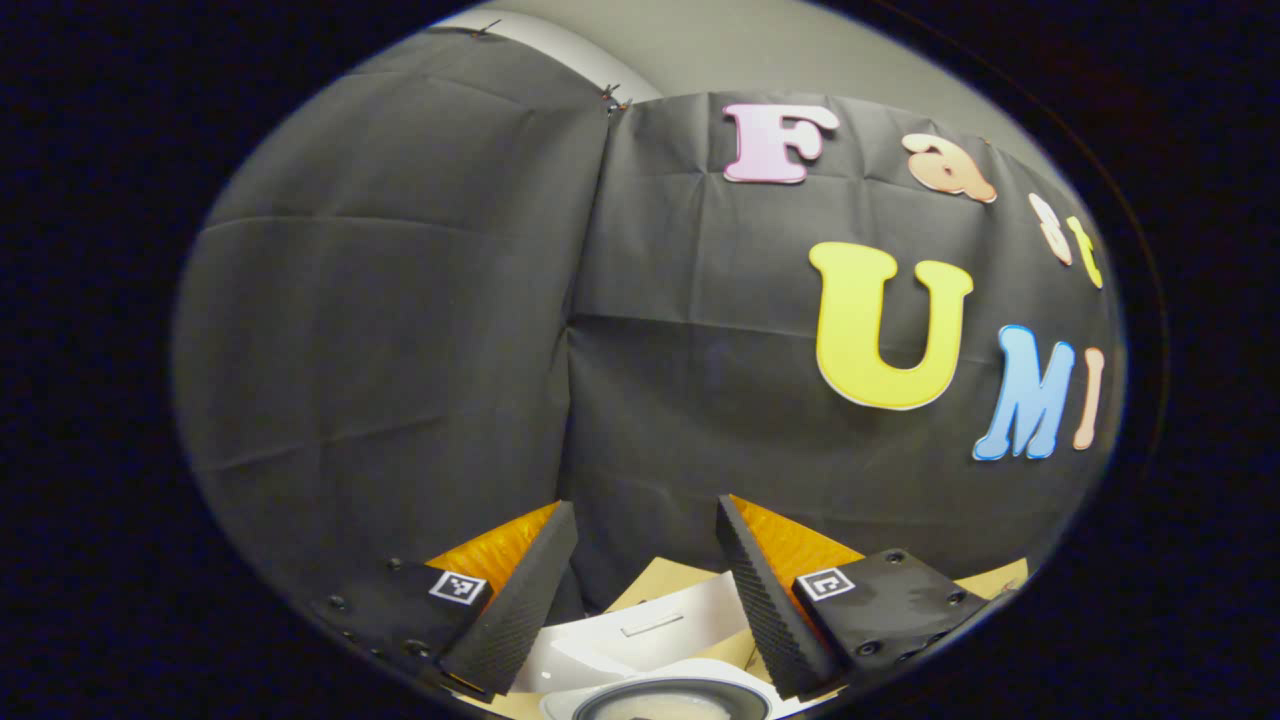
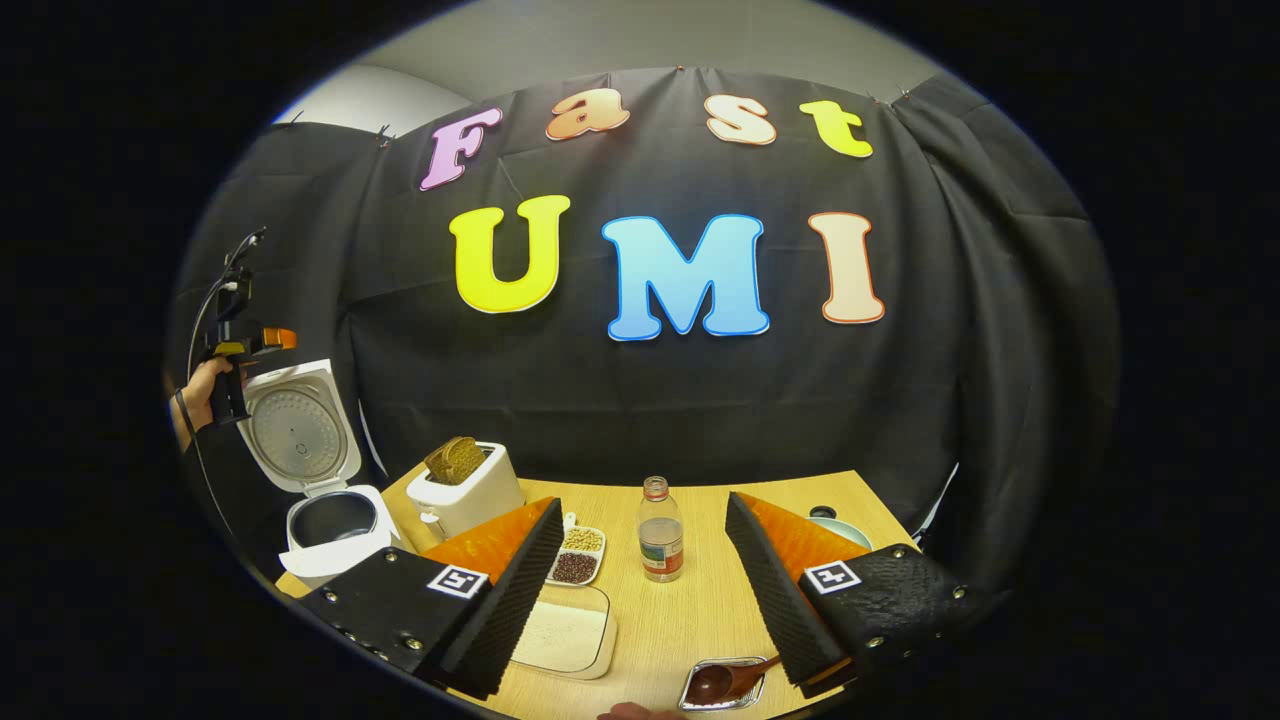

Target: Close the left gripper, press the button to open the rice cooker; take a wooden spoon from the chopstick holder with the right hand, scoop a spoonful of rice and pour it into the rice cooker, then put the wooden spoon back into the chopstick holder.

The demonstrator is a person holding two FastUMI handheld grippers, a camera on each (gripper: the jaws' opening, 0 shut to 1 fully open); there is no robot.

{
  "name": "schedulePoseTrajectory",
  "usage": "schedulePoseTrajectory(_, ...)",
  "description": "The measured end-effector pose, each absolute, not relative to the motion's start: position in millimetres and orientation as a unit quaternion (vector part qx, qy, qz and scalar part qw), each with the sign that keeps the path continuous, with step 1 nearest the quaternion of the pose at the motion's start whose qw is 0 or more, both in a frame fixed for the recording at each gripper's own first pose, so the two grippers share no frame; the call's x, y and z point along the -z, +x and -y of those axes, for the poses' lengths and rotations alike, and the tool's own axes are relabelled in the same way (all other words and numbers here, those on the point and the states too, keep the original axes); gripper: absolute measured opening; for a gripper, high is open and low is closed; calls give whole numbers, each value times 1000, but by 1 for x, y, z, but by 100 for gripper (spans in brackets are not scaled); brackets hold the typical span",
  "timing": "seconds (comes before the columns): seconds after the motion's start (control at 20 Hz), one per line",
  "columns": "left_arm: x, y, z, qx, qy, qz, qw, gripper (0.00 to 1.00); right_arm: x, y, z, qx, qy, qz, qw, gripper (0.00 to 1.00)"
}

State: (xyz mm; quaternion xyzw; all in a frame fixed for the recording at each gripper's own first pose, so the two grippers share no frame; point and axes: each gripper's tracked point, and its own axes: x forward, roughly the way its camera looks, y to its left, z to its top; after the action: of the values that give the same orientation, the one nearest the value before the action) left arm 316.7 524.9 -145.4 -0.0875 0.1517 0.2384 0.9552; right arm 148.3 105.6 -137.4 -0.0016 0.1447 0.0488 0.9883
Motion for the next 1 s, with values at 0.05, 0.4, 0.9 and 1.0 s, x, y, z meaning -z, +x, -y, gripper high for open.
schedulePoseTrajectory(0.05, 158, 314, -524, -243, -90, -169, 951, 97, 138, 149, -104, -46, -3, -146, 988, 99)
schedulePoseTrajectory(0.4, 161, 295, -496, -238, -77, -189, 950, 98, 137, 151, -106, -52, 1, -142, 989, 99)
schedulePoseTrajectory(0.9, 215, 244, -418, -225, -101, -193, 950, 100, 126, 145, -99, -46, 11, -123, 991, 99)
schedulePoseTrajectory(1.0, 227, 237, -405, -225, -97, -195, 950, 96, 127, 143, -98, -47, 12, -125, 991, 99)
